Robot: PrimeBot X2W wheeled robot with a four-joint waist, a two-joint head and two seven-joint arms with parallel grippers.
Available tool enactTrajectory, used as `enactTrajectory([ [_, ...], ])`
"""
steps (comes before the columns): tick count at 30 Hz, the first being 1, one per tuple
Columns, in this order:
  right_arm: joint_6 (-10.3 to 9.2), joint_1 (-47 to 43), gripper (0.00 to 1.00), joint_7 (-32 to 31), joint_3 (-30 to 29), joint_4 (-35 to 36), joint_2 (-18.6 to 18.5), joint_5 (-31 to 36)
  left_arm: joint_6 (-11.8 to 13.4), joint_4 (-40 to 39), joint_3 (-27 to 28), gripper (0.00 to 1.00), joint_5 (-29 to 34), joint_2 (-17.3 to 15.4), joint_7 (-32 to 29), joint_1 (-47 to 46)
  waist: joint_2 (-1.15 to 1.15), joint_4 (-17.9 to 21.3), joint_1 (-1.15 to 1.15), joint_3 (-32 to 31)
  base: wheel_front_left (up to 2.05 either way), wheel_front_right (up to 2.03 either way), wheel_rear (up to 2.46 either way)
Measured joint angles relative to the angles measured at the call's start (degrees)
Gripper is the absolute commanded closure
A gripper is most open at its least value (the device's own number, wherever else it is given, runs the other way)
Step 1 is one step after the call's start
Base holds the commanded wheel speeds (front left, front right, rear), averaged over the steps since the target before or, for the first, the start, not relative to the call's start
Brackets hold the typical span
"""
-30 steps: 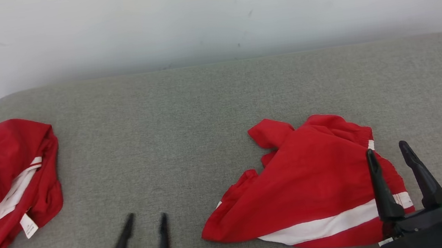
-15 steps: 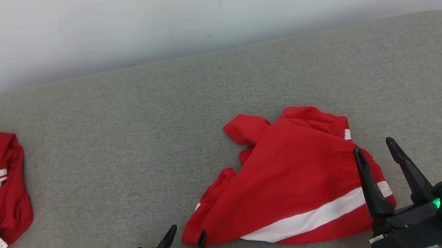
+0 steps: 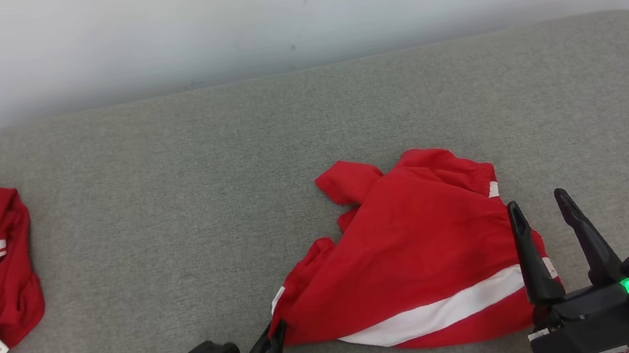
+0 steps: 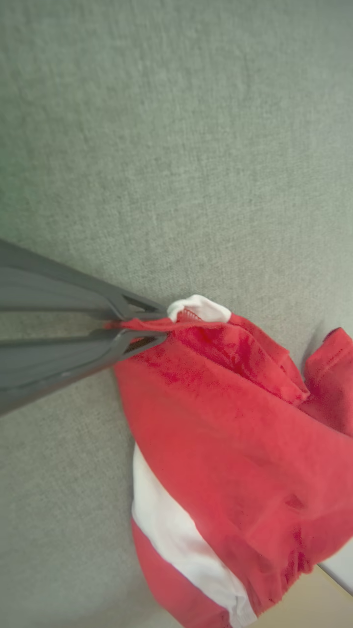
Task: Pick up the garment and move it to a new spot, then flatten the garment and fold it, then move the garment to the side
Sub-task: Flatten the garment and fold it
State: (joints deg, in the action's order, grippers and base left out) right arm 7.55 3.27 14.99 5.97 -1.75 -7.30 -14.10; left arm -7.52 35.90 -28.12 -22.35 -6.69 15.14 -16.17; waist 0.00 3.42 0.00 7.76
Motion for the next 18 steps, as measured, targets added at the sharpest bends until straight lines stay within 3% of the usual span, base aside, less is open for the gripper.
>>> enactTrajectory([
  [10, 0.0, -1.7, 0.0, 0.0, -0.7, -0.3, 0.3, -0.2, 0.0, -14.1, 3.5, 1.0, 0.7, -0.7, 0.0, 5.0, 0.0, -3.4, 0.0, -1.0, 0.0, 0.0, 0.0],
  [18, 0.0, -2.2, 0.0, 0.0, -1.1, -0.9, 0.6, -0.4, 0.0, -19.0, 2.0, 1.0, -1.6, -2.2, -2.0, 14.0, 0.0, -6.8, 0.0, -1.3, 0.0, 0.0, 0.0],
])
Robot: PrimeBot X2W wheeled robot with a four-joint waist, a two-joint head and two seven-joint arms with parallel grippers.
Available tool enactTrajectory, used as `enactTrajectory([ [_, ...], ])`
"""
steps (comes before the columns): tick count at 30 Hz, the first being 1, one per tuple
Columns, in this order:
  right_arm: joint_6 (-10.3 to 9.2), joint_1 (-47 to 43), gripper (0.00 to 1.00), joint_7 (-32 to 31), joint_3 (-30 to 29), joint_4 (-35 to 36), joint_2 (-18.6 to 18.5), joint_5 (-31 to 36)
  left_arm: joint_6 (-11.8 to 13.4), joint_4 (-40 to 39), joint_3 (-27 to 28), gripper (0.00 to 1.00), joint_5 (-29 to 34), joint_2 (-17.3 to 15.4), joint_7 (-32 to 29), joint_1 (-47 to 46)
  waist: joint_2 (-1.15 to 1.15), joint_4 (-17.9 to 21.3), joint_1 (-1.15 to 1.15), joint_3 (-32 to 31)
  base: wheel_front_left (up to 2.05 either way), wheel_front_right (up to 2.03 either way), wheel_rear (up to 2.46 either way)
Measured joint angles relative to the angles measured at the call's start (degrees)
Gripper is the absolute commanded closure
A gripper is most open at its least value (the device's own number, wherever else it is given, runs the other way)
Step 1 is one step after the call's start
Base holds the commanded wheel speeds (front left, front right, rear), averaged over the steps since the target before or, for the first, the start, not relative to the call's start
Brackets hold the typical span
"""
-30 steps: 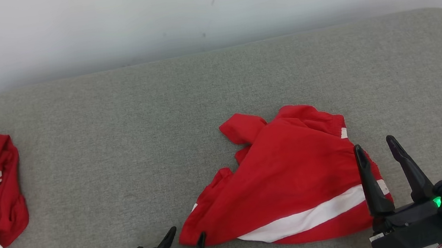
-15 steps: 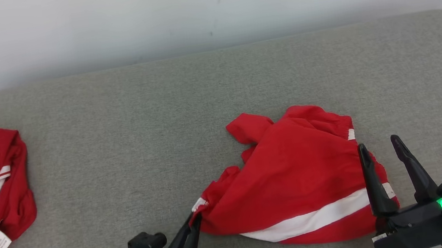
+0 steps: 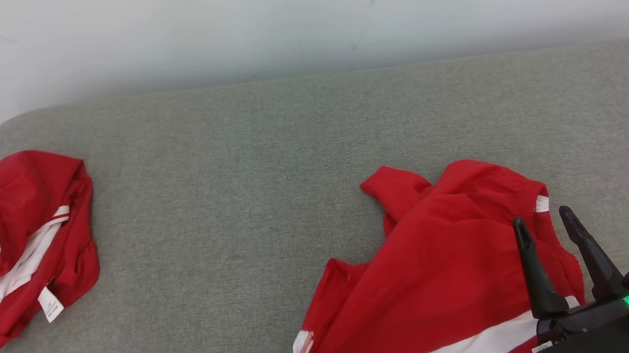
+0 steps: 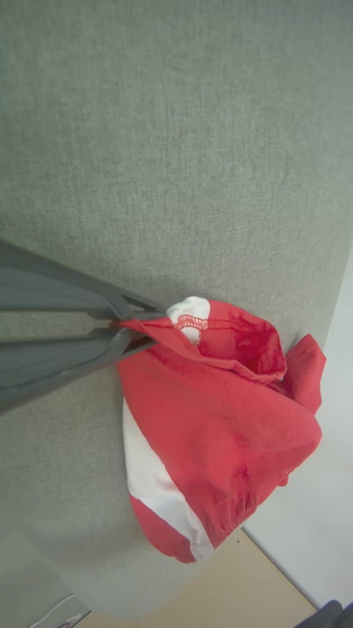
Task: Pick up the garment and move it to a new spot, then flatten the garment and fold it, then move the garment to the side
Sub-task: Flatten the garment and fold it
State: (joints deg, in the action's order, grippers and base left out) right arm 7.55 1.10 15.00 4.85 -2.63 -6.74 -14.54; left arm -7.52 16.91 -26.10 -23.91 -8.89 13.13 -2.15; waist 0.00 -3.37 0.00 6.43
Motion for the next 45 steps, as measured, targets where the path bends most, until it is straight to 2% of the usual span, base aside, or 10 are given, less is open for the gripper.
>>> enactTrajectory([
  [4, 0.0, 0.1, 0.0, 0.0, 0.2, -0.4, 0.1, 0.0, 0.0, -0.5, -1.0, 1.0, -0.7, -0.1, -1.9, 1.8, 0.0, -1.0, 0.0, 0.3, 0.0, 0.0, 0.0],
  [5, 0.0, 0.1, 0.0, 0.0, 0.2, -0.5, 0.1, 0.0, 0.2, -0.6, -1.0, 0.84, -0.8, 0.0, -1.9, 1.8, 0.0, -1.1, 0.0, 0.5, 0.0, 0.0, 0.0],
  [7, 0.0, 0.2, 0.0, 0.0, 0.4, -0.6, 0.0, -0.1, 1.2, -1.2, -0.9, 0.0, 0.2, -0.2, -1.1, 1.4, 0.0, -1.1, 0.0, 0.6, 0.0, 0.0, 0.0],
  [20, 0.0, 0.4, 0.0, 0.0, 0.9, -1.4, -0.5, -0.6, 2.0, -1.4, 0.0, 0.0, 2.1, -1.8, 0.5, -2.5, 0.0, 1.2, 0.0, 0.2, 0.0, 0.0, 0.0],
  [32, 0.0, 0.6, 0.0, 0.0, 1.0, -1.5, -0.4, -0.6, 1.0, 6.4, -2.7, 0.0, 1.8, -2.0, -0.5, -4.7, 0.0, 3.7, 0.0, 0.8, 0.0, 0.0, 0.0],
  [33, 0.0, 0.6, 0.0, 0.0, 0.9, -1.5, -0.4, -0.6, 1.0, 6.5, -2.7, 0.52, 1.7, -1.9, -0.2, -4.8, 0.0, 3.8, 0.0, 0.8, 0.0, 0.0, 0.0],
  [34, 0.0, 0.7, 0.0, 0.0, 0.8, -1.4, -0.4, -0.6, 1.0, 6.6, -2.8, 0.84, 1.3, -1.7, 0.0, -5.1, 0.0, 3.8, 0.0, 0.9, 0.0, 0.0, 0.0],
  [35, 0.0, 0.7, 0.0, 0.0, 0.7, -1.4, -0.4, -0.6, 0.9, 6.8, -3.0, 1.0, 1.1, -1.6, 0.0, -5.3, 0.0, 3.8, 0.0, 0.9, 0.0, 0.0, 0.0],
  [45, 0.0, 0.7, 0.0, 0.0, 0.5, -1.1, -0.3, -0.6, 0.5, 6.1, -4.6, 1.0, 0.1, -1.0, 1.1, -6.5, 0.0, 2.9, 0.0, 0.9, 0.0, 0.0, 0.0],
])
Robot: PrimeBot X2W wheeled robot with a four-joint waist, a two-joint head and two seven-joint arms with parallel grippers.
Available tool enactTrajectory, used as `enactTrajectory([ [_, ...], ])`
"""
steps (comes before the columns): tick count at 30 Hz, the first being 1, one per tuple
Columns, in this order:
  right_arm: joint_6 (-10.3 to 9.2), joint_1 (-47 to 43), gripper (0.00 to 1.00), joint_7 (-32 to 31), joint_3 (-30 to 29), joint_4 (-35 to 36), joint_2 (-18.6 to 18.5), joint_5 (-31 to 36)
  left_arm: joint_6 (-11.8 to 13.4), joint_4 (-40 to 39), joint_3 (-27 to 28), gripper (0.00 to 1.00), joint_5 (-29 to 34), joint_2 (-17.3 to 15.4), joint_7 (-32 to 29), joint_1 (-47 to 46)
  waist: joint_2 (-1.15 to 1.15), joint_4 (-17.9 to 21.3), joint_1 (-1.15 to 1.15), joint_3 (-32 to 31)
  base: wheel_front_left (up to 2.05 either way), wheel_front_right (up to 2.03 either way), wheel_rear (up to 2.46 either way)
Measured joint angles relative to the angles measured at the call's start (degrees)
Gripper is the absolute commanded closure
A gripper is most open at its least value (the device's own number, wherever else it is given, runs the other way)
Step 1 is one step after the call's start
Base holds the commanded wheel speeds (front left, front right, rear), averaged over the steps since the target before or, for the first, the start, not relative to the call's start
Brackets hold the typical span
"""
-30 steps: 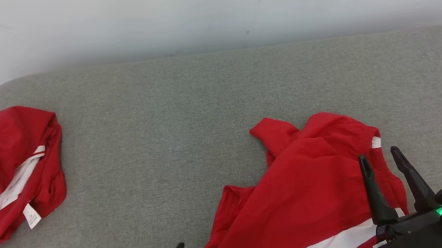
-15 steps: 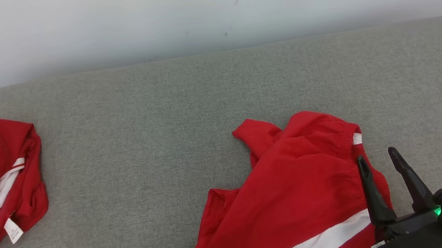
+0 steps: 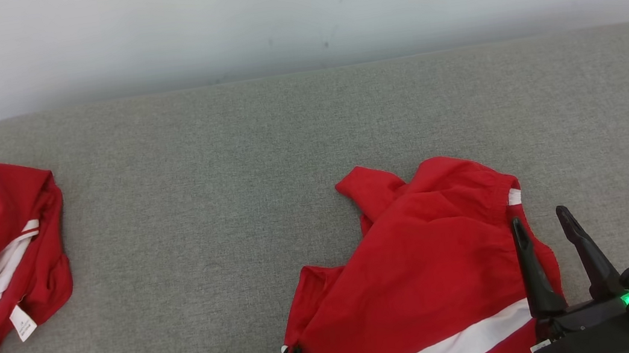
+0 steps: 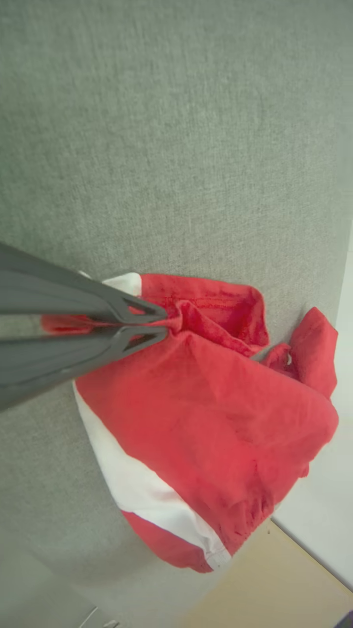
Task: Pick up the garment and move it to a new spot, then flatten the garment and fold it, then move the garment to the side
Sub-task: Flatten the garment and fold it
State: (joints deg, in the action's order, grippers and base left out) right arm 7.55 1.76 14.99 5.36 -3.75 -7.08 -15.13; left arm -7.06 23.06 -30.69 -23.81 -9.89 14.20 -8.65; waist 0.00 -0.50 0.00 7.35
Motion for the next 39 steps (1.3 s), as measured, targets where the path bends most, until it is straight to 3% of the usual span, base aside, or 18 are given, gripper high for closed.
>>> enactTrajectory([
  [9, 0.0, 0.0, 0.0, 0.0, 0.1, -0.2, 0.3, 0.0, -0.4, -9.8, -2.8, 1.0, -5.0, -0.4, -0.9, -1.6, 0.0, -0.1, 0.0, -0.3, 0.0, 0.0, 0.0],
  [15, 0.0, 1.1, 0.0, 0.0, 1.0, -0.5, 0.5, -0.4, -0.4, -10.8, -3.3, 1.0, -5.5, -2.0, -2.1, -7.7, 0.0, 1.1, 0.0, 0.3, 0.0, 0.0, 0.0],
  [30, 0.0, 4.3, 0.0, 0.0, 0.5, -1.3, 1.1, -0.5, -0.5, 7.4, -1.8, 1.0, -6.0, -1.9, 0.5, -18.6, 0.0, 6.8, 0.01, 5.2, 0.0, 0.0, 0.0],
  [32, 0.0, 4.4, 0.0, 0.0, 0.5, -1.3, 1.3, -0.5, -0.5, 9.2, -1.6, 0.54, -5.3, -1.4, 0.7, -19.3, 0.0, 7.3, 0.01, 5.6, 0.0, 0.0, 0.0],
  [33, 0.0, 4.4, 0.0, 0.0, 0.3, -1.4, 1.4, -0.5, -0.5, 9.3, -1.4, 0.0, -5.1, -1.1, 0.7, -19.4, 0.0, 7.5, 0.01, 5.6, 0.0, 0.0, 0.0],
  [39, 0.0, 4.1, 0.0, 0.0, 0.1, -1.2, 1.7, -0.3, -0.5, 5.7, 3.4, 0.0, -2.2, -0.4, 0.9, -18.4, 0.0, 6.7, 0.01, 4.7, 0.0, 0.0, 0.0],
])
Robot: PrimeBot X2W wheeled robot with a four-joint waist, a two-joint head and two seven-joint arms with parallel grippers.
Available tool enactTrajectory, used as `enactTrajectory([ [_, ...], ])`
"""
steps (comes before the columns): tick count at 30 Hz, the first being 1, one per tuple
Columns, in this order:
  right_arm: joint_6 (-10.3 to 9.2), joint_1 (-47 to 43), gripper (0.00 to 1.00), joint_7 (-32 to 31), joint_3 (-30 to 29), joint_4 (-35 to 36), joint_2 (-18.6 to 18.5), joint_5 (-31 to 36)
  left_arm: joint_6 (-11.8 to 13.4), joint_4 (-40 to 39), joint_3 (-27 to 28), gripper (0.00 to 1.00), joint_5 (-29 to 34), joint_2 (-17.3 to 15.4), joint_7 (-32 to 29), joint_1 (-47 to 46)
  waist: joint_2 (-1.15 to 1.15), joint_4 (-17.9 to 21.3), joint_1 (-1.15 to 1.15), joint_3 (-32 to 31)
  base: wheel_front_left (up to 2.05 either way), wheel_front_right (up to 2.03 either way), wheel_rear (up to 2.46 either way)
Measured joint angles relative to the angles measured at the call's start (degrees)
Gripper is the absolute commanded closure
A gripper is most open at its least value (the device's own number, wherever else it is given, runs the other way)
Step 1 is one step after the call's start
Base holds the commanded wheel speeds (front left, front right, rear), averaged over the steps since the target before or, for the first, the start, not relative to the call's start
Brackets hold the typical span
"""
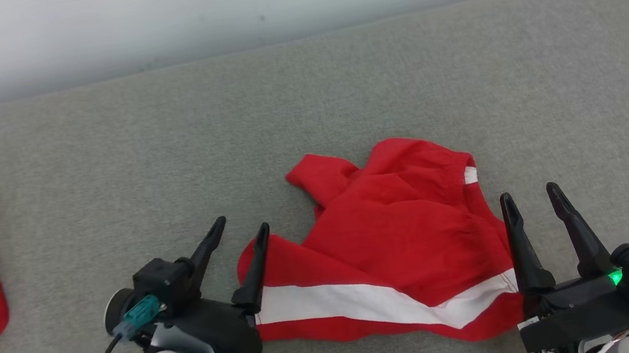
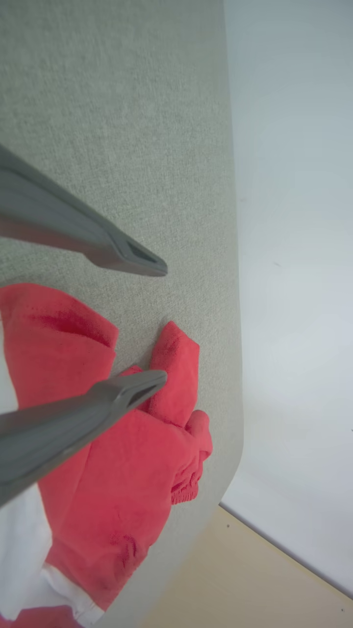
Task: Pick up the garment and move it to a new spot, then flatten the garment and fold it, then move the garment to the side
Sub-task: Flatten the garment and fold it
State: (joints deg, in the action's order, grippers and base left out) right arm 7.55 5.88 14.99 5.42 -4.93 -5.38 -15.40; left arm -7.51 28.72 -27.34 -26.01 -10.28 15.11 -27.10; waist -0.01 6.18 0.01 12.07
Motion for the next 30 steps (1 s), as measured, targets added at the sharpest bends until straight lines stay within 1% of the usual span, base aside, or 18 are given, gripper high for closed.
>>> enactTrajectory([
  [5, 0.0, -0.6, 0.0, 0.0, -0.1, 0.2, -0.1, 0.3, 0.5, -5.4, 5.6, 0.0, 3.2, 0.1, 0.0, 4.4, 0.0, -1.7, -0.01, -1.7, 0.0, 0.0, 0.0],
  [16, 0.0, -3.1, 0.0, 0.0, -0.1, 0.5, -0.8, 2.1, 3.0, -17.1, 18.9, 0.0, 8.9, -0.6, 0.0, 16.6, 0.01, -5.1, -0.02, -6.7, 0.0, 0.0, 0.0],
  [17, 0.0, -3.8, 0.0, 0.0, 0.0, 0.5, -0.8, 2.4, 3.5, -18.6, 21.0, 0.0, 9.8, -0.7, 0.0, 19.2, 0.0, -5.5, -0.02, -7.8, 0.0, 0.0, 0.0],
  [23, 0.0, -6.2, 0.0, 0.0, -0.4, 0.7, -1.1, 4.2, 4.8, -22.2, 24.8, 0.0, 12.2, -0.7, 0.0, 26.2, 0.01, -5.9, -0.02, -10.8, 0.0, 0.0, 0.0],
  [30, 0.0, -9.1, 0.0, 0.0, -2.7, 2.0, -1.0, 6.0, 5.3, -24.0, 26.2, 0.0, 13.5, 0.1, 0.0, 29.2, 0.01, -5.5, -0.02, -12.0, 0.0, 0.0, 0.0],
])
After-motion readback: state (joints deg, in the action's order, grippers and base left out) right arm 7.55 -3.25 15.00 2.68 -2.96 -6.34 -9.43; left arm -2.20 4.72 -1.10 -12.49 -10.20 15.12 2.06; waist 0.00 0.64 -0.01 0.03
